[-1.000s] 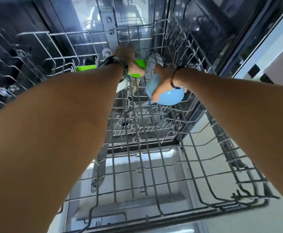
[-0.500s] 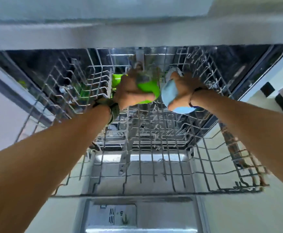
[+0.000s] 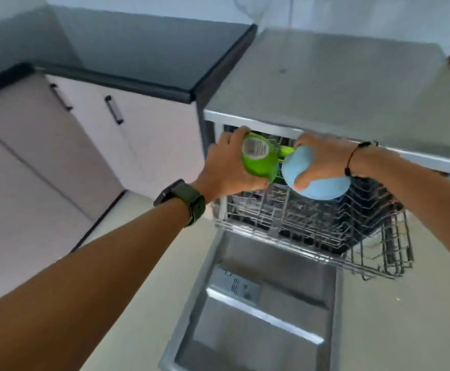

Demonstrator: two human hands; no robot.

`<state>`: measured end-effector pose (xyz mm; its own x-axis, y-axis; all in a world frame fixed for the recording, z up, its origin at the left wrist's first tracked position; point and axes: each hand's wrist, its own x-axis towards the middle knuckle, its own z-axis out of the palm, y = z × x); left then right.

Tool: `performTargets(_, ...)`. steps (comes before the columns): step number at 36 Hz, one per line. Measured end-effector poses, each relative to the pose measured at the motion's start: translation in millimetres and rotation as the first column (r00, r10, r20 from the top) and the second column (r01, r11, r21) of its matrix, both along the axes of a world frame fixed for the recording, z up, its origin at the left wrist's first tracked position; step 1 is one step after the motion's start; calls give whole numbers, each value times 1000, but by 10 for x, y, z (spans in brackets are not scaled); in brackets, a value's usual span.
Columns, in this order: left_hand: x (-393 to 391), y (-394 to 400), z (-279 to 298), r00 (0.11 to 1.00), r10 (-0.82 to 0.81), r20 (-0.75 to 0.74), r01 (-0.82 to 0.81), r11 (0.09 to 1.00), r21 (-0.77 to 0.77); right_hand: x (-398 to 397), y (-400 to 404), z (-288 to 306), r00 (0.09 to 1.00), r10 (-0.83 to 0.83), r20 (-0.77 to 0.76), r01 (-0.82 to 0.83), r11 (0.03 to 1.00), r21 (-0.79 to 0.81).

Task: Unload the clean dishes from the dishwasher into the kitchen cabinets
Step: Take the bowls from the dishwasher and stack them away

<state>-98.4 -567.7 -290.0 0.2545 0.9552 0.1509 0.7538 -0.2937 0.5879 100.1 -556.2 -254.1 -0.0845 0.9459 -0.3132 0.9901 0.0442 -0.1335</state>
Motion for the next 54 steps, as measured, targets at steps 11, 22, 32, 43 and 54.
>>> performTargets(11, -2029, -689, 1056, 965, 260, -43, -258, 965, 43, -1999, -221, 1278, 959, 256, -122, -248, 966, 73)
performTargets(22, -4101, -960, 1752, 902, 424, -80, -419, 905, 68, -3874, -250, 2027, 934, 326, -146, -305, 941, 147)
performTargets(32, -5099, -478, 2057, 878, 479, 8, -477, 873, 104, -4884, 300, 2399, 905, 338, -258, -286, 933, 217)
performTargets(43, -5794, 805, 2488, 887, 462, -2, -452, 869, 201, -5559, 1495, 2699, 887, 373, -272, -290, 908, 302)
performTargets(54, -6334, 2070, 2700, 922, 385, 49, -385, 893, 232, -6115, 2496, 2980, 910, 345, -229, -250, 899, 361)
